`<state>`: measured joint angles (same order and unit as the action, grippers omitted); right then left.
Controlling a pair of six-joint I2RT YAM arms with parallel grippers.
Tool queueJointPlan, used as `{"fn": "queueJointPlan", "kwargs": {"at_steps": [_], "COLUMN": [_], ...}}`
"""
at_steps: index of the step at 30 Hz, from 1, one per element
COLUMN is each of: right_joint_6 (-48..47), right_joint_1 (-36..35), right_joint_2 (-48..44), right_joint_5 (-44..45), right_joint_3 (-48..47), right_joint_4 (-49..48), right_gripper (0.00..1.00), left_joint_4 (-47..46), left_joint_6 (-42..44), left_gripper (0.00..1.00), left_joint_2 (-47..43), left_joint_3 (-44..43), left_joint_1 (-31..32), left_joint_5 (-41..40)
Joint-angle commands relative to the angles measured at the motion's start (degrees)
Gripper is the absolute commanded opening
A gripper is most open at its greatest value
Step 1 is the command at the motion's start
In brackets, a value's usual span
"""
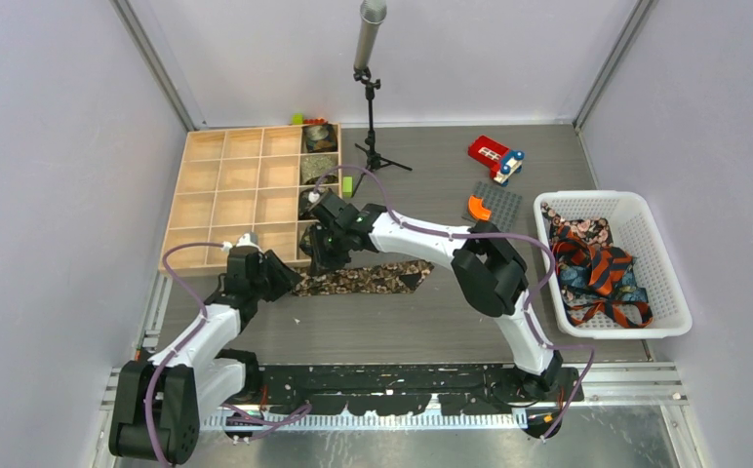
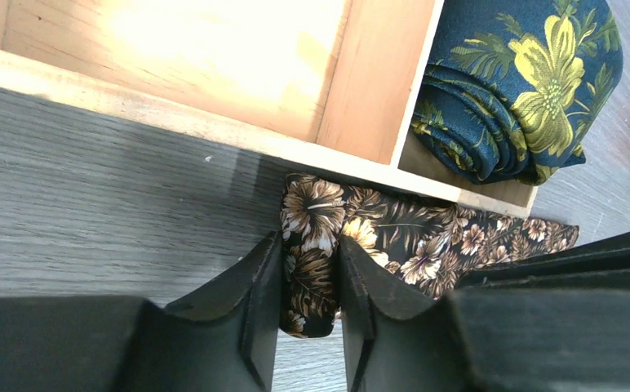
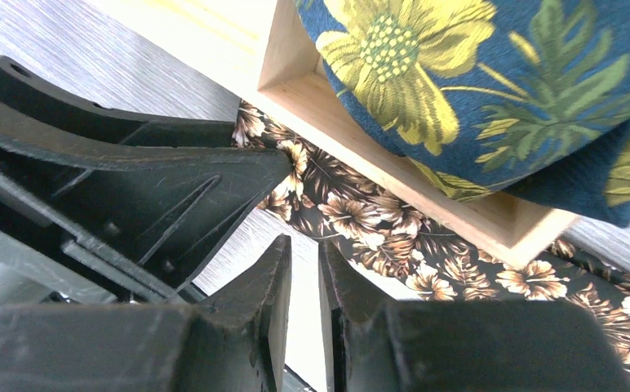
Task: Roll the ties
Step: Roll the tie at the center of the board.
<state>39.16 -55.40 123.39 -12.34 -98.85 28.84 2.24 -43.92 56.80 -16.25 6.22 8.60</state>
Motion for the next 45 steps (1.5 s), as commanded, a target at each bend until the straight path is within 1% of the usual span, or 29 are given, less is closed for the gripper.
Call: {"fn": "queueJointPlan", "kwargs": {"at_steps": [1, 3, 7, 14, 24, 35, 45], "right_joint_6": [-0.47, -0.48, 0.29, 1.51, 2.57, 3.88, 5.04], "right_joint_1": [1.57, 1.71, 1.65, 0.59, -0.77, -1.75, -1.74], "right_joint_2": [-3.23, -2.43, -1.26, 0.70, 3.24, 4.48, 4.24], "right_joint_5": [-0.57, -0.41, -1.10, -1.20, -1.03, -1.17, -1.30], "right_joint_3": [-1.48, -1.59, -1.14, -0.98, -1.87, -3.75, -3.08], "right_joint_4": [-0.46, -0.46, -1.18, -2.94, -3.92, -4.87, -6.85], "right_gripper": [0.24, 0.24, 0.24, 0.24, 0.24, 0.23, 0.23], "left_joint_4": [-3.53, -3.08, 0.15, 5.63, 11.84, 16.33, 19.01], "left_joint_6": [0.07, 0.57, 1.95, 4.18, 6.79, 8.88, 9.27], "left_gripper": [0.28, 0.23, 0.16, 0.09, 0.06, 0.02, 0.01], "left_joint_2": [0.59, 0.64, -0.62, -4.19, -7.72, -6.61, -3.58], "left_joint_3": [0.11, -0.28, -1.84, -4.18, -7.66, -12.27, -15.76], "left_joint_1": [-0.28, -0.31, -0.32, -0.28, -0.18, 0.58, 5.18], "left_joint_5": [-0.01, 0.00, -0.12, -0.78, -0.47, 1.60, 0.63]}}
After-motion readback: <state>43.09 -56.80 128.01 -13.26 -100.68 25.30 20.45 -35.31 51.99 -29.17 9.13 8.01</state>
